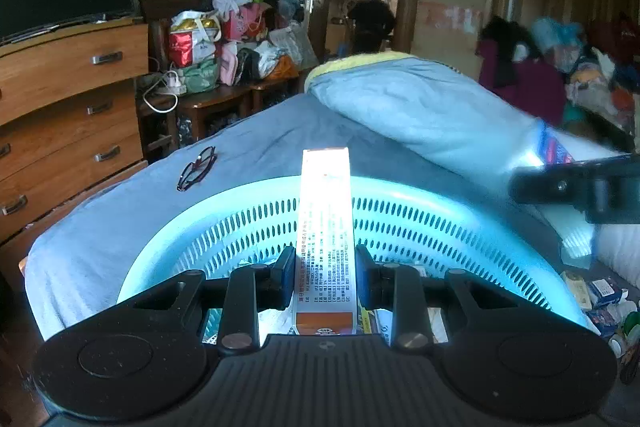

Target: Organize objects

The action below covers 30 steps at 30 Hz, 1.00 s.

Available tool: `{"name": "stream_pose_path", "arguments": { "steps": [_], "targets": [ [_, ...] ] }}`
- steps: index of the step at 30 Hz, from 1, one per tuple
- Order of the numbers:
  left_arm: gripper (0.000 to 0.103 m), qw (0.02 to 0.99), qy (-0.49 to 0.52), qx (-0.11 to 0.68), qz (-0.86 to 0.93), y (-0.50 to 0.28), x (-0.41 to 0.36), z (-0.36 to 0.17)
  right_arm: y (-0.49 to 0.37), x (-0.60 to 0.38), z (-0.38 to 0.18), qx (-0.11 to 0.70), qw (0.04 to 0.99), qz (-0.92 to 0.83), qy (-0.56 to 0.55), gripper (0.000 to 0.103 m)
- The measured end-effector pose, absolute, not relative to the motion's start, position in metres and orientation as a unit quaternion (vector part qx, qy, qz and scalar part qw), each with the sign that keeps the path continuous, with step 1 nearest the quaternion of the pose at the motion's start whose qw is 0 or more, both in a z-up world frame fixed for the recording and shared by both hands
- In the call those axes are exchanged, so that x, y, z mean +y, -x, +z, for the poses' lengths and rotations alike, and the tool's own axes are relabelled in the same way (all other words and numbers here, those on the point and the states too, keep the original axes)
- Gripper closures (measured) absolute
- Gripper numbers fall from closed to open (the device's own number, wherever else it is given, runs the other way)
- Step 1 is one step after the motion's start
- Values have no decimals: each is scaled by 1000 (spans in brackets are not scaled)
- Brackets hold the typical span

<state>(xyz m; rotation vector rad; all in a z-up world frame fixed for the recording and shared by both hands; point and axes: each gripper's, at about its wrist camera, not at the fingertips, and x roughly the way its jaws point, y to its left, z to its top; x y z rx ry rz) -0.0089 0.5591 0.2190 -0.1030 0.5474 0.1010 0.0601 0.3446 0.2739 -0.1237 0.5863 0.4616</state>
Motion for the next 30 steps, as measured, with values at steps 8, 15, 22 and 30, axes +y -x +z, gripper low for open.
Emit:
{"name": "stream_pose_path", "arguments": {
  "steps": [8,15,22,30],
  "targets": [
    [28,962,37,265,55,10,555,219,-65,338,274,278,933,222,53,30],
    [26,973,30,223,49,25,539,240,-17,280,285,176,958,224,28,24],
    [17,987,-3,129,-98,68,456,273,69,109,192,224,970,93,2,21],
    [16,946,-48,200,-251,72,322,217,102,-32,75,353,932,-27,-77,37]
  ]
}}
